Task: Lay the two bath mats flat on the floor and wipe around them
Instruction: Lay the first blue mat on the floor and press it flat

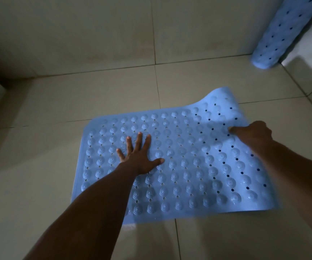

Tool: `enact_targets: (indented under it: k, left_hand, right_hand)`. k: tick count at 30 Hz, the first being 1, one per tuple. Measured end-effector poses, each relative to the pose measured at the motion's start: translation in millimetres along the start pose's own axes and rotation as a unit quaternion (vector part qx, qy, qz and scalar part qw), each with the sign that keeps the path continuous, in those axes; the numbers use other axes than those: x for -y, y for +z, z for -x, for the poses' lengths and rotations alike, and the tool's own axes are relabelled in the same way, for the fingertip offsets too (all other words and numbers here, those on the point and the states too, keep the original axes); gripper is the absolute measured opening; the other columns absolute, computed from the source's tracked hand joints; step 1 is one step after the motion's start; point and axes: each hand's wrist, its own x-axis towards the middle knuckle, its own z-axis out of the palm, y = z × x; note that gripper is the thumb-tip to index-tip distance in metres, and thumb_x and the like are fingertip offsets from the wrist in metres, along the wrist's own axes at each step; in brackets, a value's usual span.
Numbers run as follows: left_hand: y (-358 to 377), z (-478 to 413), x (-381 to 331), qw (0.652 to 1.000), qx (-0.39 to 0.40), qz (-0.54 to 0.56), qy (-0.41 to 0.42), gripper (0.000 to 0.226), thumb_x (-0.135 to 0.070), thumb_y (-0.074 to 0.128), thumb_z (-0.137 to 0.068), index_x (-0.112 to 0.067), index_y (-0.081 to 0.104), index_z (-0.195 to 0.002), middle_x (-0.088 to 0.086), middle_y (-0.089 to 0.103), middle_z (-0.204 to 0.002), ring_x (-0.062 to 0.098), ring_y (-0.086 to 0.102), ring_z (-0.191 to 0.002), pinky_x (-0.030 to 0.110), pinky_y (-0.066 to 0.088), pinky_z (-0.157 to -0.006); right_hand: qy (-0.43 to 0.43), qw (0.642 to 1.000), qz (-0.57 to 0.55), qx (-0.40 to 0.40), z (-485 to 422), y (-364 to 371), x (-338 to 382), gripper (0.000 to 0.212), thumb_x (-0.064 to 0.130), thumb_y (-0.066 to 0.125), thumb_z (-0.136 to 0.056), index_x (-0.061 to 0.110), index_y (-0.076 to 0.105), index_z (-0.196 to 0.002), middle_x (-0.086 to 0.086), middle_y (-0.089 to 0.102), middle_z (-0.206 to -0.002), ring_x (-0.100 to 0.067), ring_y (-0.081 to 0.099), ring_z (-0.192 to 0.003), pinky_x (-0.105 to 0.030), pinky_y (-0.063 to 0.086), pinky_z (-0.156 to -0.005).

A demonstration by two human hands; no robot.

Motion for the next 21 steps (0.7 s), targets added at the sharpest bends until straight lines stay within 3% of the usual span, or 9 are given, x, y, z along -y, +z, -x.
enact_targets:
  k: [4, 9, 12, 16, 18, 21]
  left_hand:
    - [-1, 0, -2, 1.0, -0.015, 0.004, -0.006, 0.112, -0.092, 0.044, -0.075, -0.044, -0.018, -0.156, -0.008, -0.032, -0.164, 0.036, -0.027, -0.15, 0.076, -0.005, -0.114]
    - [-3, -3, -3, 1.0, -0.019, 0.01, -0.007, 0.116, -0.091, 0.048, -0.073, -0.043, -0.015, -0.158, -0.007, -0.028, -0.165, 0.037, -0.025, -0.151, 0.076, -0.002, -0.114]
    - [-2, -3, -4, 1.0, -0.023, 0.011, -0.008, 0.116, -0.091, 0.049, -0.073, -0.042, -0.014, -0.158, -0.007, -0.028, -0.165, 0.037, -0.025, -0.151, 0.076, -0.002, -0.114]
    - [-1, -5, -3, 0.999, -0.029, 0.011, -0.009, 0.116, -0.092, 0.048, -0.072, -0.043, -0.014, -0.158, -0.008, -0.029, -0.165, 0.036, -0.025, -0.151, 0.075, -0.003, -0.114]
    - [0, -4, -3, 0.999, -0.032, 0.008, -0.007, 0.116, -0.093, 0.046, -0.072, -0.043, -0.014, -0.158, -0.007, -0.029, -0.165, 0.036, -0.025, -0.151, 0.075, -0.004, -0.113]
    - [4, -3, -1, 0.998, -0.055, -0.008, 0.0, 0.117, -0.097, 0.039, -0.07, -0.041, -0.014, -0.158, -0.006, -0.027, -0.166, 0.034, -0.027, -0.151, 0.072, -0.008, -0.115]
  right_hand:
    - [-0.043, 0.998, 0.037, -0.001, -6, -11, -4, 0.07, 0.056, 0.085, -0.064, 0.002, 0.065, -0.103, -0.017, 0.071, -0.1, -0.032, 0.069, -0.088, -0.034, 0.051, -0.072]
    - [-0.053, 0.997, 0.053, -0.026, -8, -7, -16, 0.087, 0.062, 0.08, -0.066, 0.004, 0.049, -0.124, -0.018, 0.059, -0.124, -0.038, 0.061, -0.113, -0.048, 0.05, -0.095]
    - [-0.079, 0.984, 0.114, -0.112, -1, -3, -19, 0.085, 0.061, 0.08, -0.068, 0.005, 0.047, -0.123, -0.02, 0.05, -0.125, -0.042, 0.058, -0.112, -0.052, 0.042, -0.098]
    - [-0.188, 0.918, 0.213, -0.276, 2, 5, -29, 0.064, 0.045, 0.085, -0.064, 0.004, 0.053, -0.1, -0.024, 0.053, -0.107, -0.041, 0.054, -0.099, -0.049, 0.043, -0.083]
    - [-0.217, 0.906, 0.236, -0.276, 2, 7, -33, 0.054, 0.043, 0.081, -0.067, 0.007, 0.054, -0.099, -0.021, 0.053, -0.106, -0.039, 0.051, -0.1, -0.047, 0.042, -0.083]
    - [-0.219, 0.92, 0.255, -0.201, 3, 12, -37, 0.05, 0.047, 0.073, -0.077, 0.011, 0.057, -0.109, -0.018, 0.053, -0.114, -0.039, 0.049, -0.109, -0.047, 0.041, -0.089]
